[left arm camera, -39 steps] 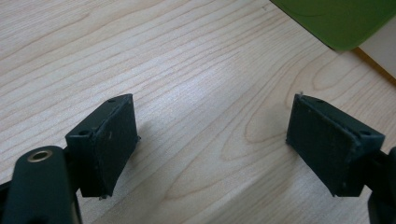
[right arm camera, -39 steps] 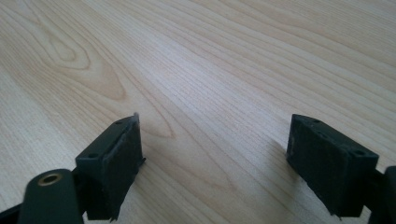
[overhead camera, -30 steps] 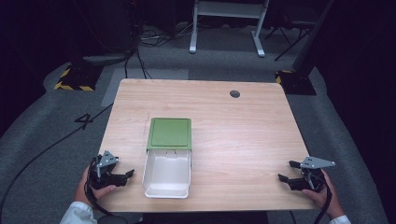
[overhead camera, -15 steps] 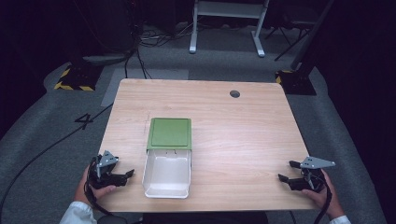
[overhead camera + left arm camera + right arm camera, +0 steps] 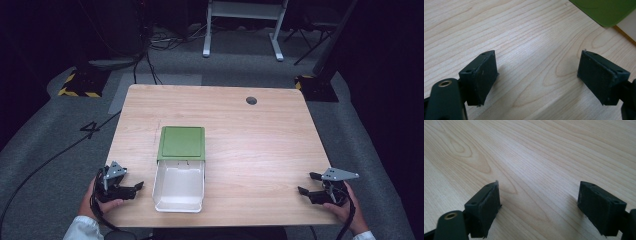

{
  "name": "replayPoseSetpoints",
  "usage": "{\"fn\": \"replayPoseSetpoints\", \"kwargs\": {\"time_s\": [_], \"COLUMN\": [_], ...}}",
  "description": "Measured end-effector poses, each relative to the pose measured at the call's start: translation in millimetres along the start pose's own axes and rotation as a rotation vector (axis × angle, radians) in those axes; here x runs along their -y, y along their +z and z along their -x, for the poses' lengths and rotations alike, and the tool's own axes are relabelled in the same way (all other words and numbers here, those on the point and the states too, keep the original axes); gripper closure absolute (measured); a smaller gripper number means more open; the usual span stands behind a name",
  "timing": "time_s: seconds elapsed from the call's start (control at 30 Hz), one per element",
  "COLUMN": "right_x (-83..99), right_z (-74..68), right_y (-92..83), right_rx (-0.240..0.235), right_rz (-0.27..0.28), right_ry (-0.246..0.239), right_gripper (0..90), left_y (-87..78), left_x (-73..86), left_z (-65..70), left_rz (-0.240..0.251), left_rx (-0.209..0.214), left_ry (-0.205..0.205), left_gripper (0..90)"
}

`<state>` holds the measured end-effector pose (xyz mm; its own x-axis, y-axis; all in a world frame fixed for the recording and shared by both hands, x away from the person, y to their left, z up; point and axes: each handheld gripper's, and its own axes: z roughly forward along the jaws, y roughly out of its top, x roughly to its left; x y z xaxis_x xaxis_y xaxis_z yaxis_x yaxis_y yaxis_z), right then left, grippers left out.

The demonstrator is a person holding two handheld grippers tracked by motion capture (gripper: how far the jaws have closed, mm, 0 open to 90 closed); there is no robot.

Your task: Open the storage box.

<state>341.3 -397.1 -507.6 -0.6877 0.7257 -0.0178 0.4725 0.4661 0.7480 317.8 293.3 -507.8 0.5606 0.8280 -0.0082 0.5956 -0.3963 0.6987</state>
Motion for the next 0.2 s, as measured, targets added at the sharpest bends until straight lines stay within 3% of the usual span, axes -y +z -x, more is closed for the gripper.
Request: {"fn": "replayPoseSetpoints", "kwargs": {"time_s": [0.2], "right_x": [0.1], "right_z": [-0.2], "right_y": [-0.1], "right_rx": [0.002], "right_rz": [0.001], "right_ry": [-0.001], "right_gripper": [18.3], "left_y": [-0.1], "left_x": [0.1], "left_z": [0.3], "left_rz": [-0.003], "left_rx": [-0.011], "left_ry": [-0.013], "left_gripper": [15.4]}}
